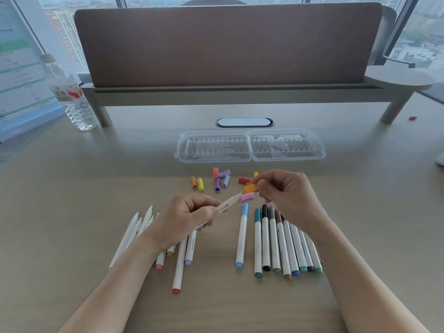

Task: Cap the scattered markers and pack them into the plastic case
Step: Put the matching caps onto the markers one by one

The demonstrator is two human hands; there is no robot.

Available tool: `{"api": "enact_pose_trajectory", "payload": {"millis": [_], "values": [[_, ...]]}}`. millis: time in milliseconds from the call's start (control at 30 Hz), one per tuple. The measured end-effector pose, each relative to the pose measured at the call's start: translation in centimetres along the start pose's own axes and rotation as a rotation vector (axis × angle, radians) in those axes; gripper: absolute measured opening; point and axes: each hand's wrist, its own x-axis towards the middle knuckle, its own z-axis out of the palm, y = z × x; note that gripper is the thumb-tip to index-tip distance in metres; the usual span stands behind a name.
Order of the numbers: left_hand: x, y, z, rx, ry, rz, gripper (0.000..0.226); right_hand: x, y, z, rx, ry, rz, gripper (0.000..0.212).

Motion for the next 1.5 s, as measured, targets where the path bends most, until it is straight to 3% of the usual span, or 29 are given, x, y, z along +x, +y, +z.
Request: {"api": "enact_pose_trajectory", "payload": {"millis": [267,567,767,867,1033,1233,1367,1500], "values": [[-0.2,-0.2,0.1,0.010,0.011,0.046,0.020,-0.2,-0.2,0.7,0.035,-0.073,0.003,0.023],[0.0,-1.0,0.3,0.082,0.015,0.247,0.016,-0.6,-0.2,1.7,0.139,-0.030,0.039,0.024],[0.3,-0.8,0.7,0.117,0.056,0.160,0.011,-0.1,0.2,1.6,0.033,-0.037,0.065,0.017],[0.7,-0.2,0.7,0.190,0.111,0.068,0.011,0.3,0.6,1.1,-0.018,0.050,0.088,0.009],[0.7,-0.8,0.0,0.555,0.224,0.017,0.005,0.6,1.7,-0.6,-0.048,0.218,0.149,0.010],[0.2,0.1,1.4,0.883,0.091,0.007,0.023,0.6,1.9,-0.7,-0.081,0.234,0.160,0.012],[0.2,0.4,2.9,0.889,-0.005,0.054,0.031,0.4,2.1,-0.4,-0.139,0.216,0.144,0.014],[0.2,0.0,2.8,0.721,0.038,0.028,0.025,0.3,2.3,-0.5,-0.156,0.189,0.155,0.009]]}}
